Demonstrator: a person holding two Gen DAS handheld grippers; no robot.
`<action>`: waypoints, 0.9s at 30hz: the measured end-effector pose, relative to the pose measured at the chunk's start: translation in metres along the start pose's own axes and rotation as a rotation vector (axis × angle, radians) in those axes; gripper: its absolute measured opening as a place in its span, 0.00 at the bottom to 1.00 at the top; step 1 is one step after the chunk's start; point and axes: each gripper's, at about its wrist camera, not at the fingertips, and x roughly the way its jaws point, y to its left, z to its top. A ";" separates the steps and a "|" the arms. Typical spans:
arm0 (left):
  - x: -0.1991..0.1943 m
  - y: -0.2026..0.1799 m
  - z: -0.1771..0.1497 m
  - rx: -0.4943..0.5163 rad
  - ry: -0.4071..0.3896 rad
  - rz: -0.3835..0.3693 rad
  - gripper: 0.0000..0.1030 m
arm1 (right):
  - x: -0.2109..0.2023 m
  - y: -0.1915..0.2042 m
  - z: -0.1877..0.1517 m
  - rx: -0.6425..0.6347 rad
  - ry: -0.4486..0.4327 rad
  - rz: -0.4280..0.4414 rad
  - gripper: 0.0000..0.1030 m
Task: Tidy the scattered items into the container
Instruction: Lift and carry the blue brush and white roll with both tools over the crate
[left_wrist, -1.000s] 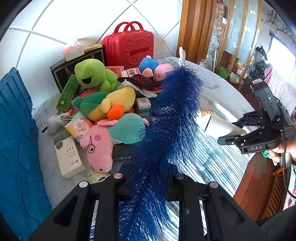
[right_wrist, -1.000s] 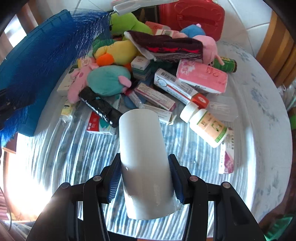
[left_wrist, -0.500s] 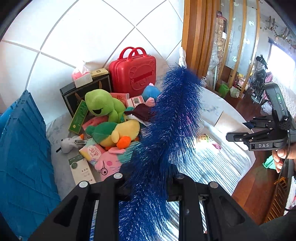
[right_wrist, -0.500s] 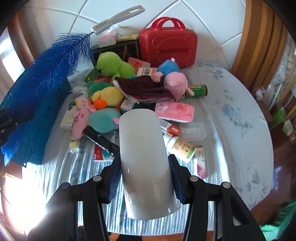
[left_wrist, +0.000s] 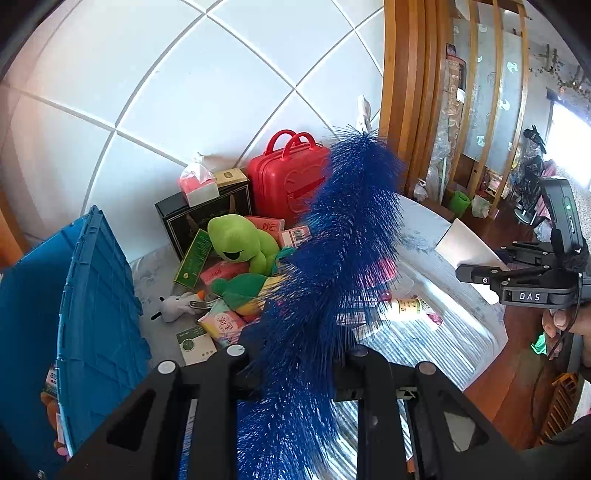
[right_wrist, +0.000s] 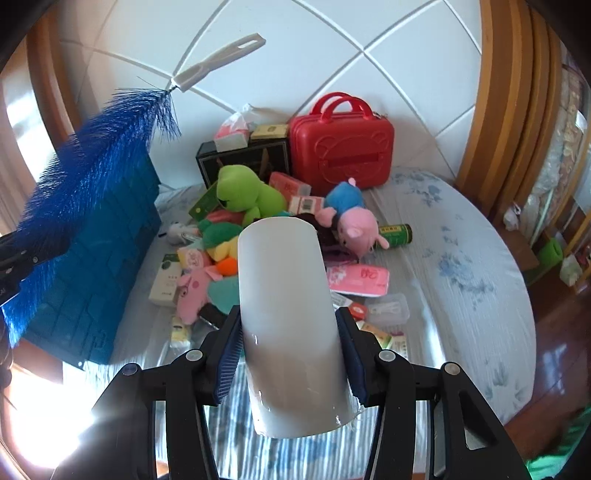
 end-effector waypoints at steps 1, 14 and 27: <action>-0.005 0.002 0.001 -0.006 -0.003 0.005 0.20 | -0.002 0.006 0.003 -0.004 -0.007 0.004 0.47; -0.062 0.065 0.000 -0.099 -0.061 0.096 0.20 | -0.023 0.104 0.043 -0.093 -0.085 0.082 0.47; -0.110 0.169 -0.028 -0.216 -0.077 0.261 0.20 | -0.015 0.225 0.074 -0.213 -0.112 0.183 0.47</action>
